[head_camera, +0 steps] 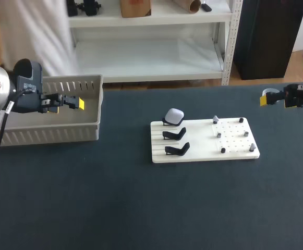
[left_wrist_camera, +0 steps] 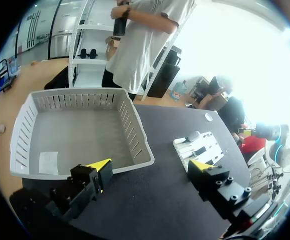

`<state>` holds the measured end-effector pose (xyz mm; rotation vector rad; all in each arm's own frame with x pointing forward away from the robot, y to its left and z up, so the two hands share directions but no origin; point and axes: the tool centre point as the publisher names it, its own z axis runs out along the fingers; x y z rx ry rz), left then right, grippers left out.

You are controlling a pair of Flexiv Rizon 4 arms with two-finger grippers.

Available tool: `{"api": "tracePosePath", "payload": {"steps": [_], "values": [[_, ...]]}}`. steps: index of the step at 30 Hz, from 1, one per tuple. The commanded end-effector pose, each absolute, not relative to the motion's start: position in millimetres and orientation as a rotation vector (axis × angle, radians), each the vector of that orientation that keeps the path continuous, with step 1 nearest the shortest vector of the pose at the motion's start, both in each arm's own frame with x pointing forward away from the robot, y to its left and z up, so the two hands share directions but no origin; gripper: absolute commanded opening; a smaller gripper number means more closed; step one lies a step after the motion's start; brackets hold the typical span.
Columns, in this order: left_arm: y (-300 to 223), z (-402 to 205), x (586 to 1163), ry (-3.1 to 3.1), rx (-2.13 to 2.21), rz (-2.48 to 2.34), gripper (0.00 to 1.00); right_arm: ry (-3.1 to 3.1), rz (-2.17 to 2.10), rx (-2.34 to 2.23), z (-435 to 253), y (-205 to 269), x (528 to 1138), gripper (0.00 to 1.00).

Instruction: Pick up each earbud case from the left stands, insert the matching earbuds, close the lid, and place the case in the box.

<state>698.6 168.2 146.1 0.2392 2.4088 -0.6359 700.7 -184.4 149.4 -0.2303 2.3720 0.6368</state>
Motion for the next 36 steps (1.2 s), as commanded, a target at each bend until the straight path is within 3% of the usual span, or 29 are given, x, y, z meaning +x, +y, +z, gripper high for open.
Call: {"api": "tracePosePath", "payload": {"steps": [1, 16, 21, 25, 36], "values": [[168, 147, 699, 2.414, 0.239, -0.631, 1.00, 2.372, 0.638, -0.232, 149, -185, 701, 1.00], [168, 147, 699, 2.414, 0.239, -0.631, 1.00, 2.372, 0.638, -0.232, 149, -185, 701, 1.00], [150, 153, 697, 2.110, 0.704, -0.689, 1.00, 2.372, 0.638, -0.232, 149, -185, 701, 1.00], [127, 162, 666, 1.689, 1.413, -0.824, 1.00, 2.372, 0.638, -0.232, 149, -185, 701, 1.00], [127, 162, 666, 1.689, 1.413, -0.824, 1.00, 2.372, 0.638, -0.232, 149, -185, 701, 1.00]]}}
